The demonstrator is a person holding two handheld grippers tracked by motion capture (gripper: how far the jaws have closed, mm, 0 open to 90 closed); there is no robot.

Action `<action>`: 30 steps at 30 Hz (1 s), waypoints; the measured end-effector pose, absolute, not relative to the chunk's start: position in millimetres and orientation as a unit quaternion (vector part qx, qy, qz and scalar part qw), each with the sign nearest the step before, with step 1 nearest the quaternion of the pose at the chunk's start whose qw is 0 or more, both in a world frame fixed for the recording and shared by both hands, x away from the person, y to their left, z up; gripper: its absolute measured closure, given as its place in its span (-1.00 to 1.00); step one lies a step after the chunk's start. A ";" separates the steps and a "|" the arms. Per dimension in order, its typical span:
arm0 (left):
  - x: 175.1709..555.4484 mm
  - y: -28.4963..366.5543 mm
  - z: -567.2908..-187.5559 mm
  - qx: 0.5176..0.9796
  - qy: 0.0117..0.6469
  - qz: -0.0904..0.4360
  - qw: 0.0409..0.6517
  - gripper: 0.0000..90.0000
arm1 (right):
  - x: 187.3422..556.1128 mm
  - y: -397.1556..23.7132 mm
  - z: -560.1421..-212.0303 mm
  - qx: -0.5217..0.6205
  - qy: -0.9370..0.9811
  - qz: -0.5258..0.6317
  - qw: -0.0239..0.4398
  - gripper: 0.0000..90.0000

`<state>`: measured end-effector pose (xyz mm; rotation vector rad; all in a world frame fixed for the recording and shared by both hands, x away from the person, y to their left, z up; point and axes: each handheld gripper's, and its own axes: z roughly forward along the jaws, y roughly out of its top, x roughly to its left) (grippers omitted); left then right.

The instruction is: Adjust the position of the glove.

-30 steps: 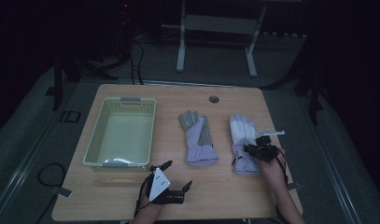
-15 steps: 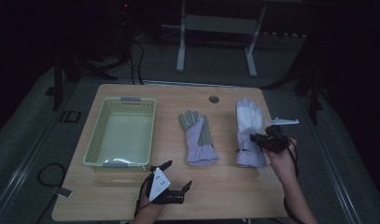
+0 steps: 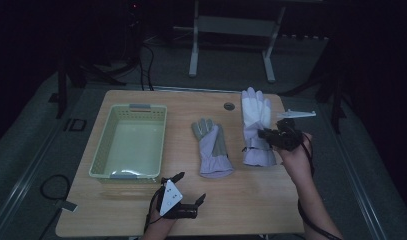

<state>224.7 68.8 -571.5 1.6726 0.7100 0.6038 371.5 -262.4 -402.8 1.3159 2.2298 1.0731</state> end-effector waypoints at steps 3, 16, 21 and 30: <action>225.6 69.3 -571.4 0.715 0.305 0.253 0.577 -0.92 | 372.1 -246.2 -398.2 0.453 0.789 0.381 0.165 0.79; 224.0 66.9 -571.1 0.721 0.298 0.259 0.569 -1.00 | 375.8 -174.5 -398.3 0.431 0.809 0.371 0.146 0.79; 223.8 66.9 -571.2 0.719 0.302 0.261 0.569 -1.00 | 378.3 -157.0 -410.3 0.432 0.814 0.363 0.135 0.79; 222.7 66.2 -571.2 0.720 0.299 0.266 0.567 -0.99 | 393.1 -139.5 -447.7 0.452 0.823 0.323 0.123 0.79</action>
